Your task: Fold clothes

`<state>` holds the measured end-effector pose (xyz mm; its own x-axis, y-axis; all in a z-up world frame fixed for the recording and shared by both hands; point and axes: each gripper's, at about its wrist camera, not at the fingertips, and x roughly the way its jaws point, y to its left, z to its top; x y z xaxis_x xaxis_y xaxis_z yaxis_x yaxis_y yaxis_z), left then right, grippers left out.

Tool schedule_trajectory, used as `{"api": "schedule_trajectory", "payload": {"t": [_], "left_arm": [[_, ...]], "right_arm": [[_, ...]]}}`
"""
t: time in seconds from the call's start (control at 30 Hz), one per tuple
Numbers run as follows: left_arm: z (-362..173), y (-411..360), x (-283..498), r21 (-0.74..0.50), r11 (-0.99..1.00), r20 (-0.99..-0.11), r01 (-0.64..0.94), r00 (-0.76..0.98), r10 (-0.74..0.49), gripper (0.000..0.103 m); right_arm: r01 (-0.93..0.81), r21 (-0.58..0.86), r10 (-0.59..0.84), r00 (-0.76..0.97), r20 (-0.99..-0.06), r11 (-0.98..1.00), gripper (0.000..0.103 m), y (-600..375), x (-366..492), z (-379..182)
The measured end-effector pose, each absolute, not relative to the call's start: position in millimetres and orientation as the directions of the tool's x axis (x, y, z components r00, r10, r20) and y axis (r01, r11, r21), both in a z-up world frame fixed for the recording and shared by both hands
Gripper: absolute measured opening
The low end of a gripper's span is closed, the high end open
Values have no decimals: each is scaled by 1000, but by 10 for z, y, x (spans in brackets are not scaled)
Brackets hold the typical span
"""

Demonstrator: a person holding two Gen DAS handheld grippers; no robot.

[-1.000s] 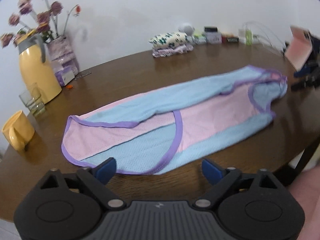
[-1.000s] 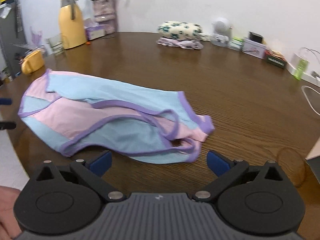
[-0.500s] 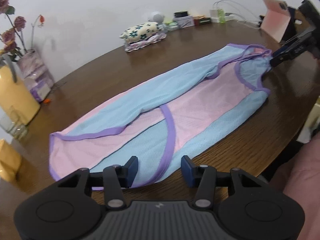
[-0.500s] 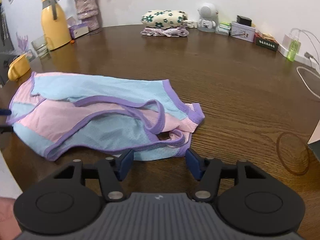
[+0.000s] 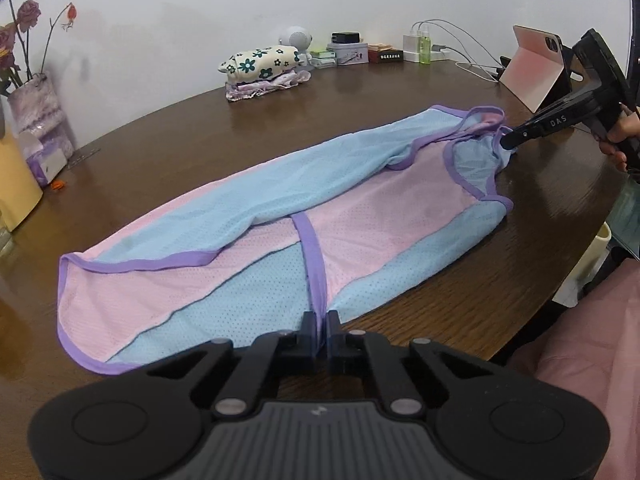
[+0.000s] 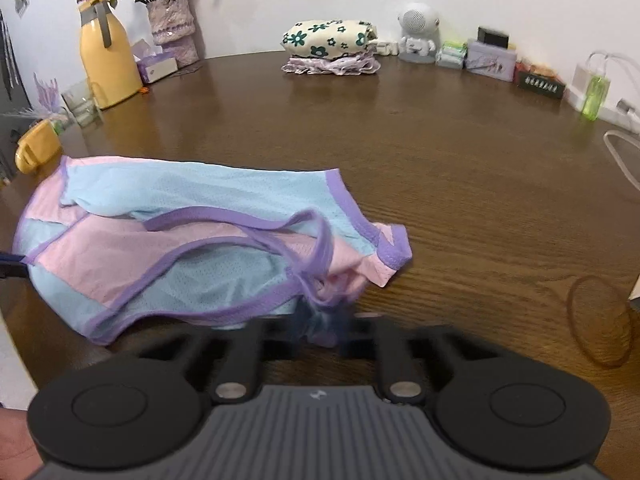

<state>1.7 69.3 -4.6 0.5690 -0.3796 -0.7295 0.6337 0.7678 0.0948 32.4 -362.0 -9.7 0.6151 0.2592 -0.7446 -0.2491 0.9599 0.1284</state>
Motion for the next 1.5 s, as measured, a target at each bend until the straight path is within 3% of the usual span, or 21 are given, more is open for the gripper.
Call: {"api": "schedule_trajectory", "payload": {"t": [0.3, 0.47, 0.6, 0.73, 0.8, 0.83, 0.87, 0.93, 1.0, 1.2, 1.3, 1.4, 1.5], "left_arm": [[223, 734, 145, 83, 816, -674, 572, 636, -377, 1], [511, 708, 982, 81, 874, -634, 479, 701, -326, 2], [416, 638, 1758, 33, 921, -664, 388, 697, -270, 3], [220, 548, 2044, 44, 917, -701, 398, 666, -255, 5], [157, 571, 2041, 28, 916, -702, 400, 660, -267, 11], [157, 595, 2003, 23, 917, -698, 398, 664, -270, 15], [174, 625, 1944, 22, 919, -690, 393, 672, -271, 27], [209, 686, 1825, 20, 923, -674, 385, 687, -272, 36], [241, 750, 1697, 17, 926, -658, 377, 701, -274, 38], [246, 926, 1326, 28, 933, -645, 359, 720, -257, 33], [183, 1003, 1265, 33, 939, -655, 343, 717, -239, 25], [117, 1095, 1255, 33, 950, -666, 310, 715, -211, 24], [128, 1212, 1185, 15, 956, -657, 292, 724, -211, 23]], "right_arm": [[-261, 166, 299, 642, -706, 951, 5, -3702, 300, 130], [-256, 147, 284, 659, -696, 955, 5, -3709, 745, 327], [-218, 136, 244, 618, -747, 966, 6, -3688, 1129, 199], [-192, 156, 242, 604, -760, 969, 9, -3726, 1160, 103], [-180, 167, 243, 601, -761, 969, 19, -3752, 1147, 66], [-174, 171, 242, 603, -760, 970, 31, -3769, 1138, 62], [-166, 171, 238, 612, -754, 971, 38, -3794, 1120, 89], [-161, 170, 234, 635, -736, 972, 38, -3836, 1073, 161], [-171, 163, 236, 661, -713, 972, 38, -3838, 1032, 243], [-232, 107, 240, 684, -689, 967, 38, -3648, 1135, 263], [-241, 64, 213, 667, -714, 968, 37, -3541, 1244, 153], [-218, 48, 182, 652, -736, 975, 36, -3518, 1311, 41], [-210, 69, 198, 686, -700, 975, 37, -3516, 1214, 106]]}}
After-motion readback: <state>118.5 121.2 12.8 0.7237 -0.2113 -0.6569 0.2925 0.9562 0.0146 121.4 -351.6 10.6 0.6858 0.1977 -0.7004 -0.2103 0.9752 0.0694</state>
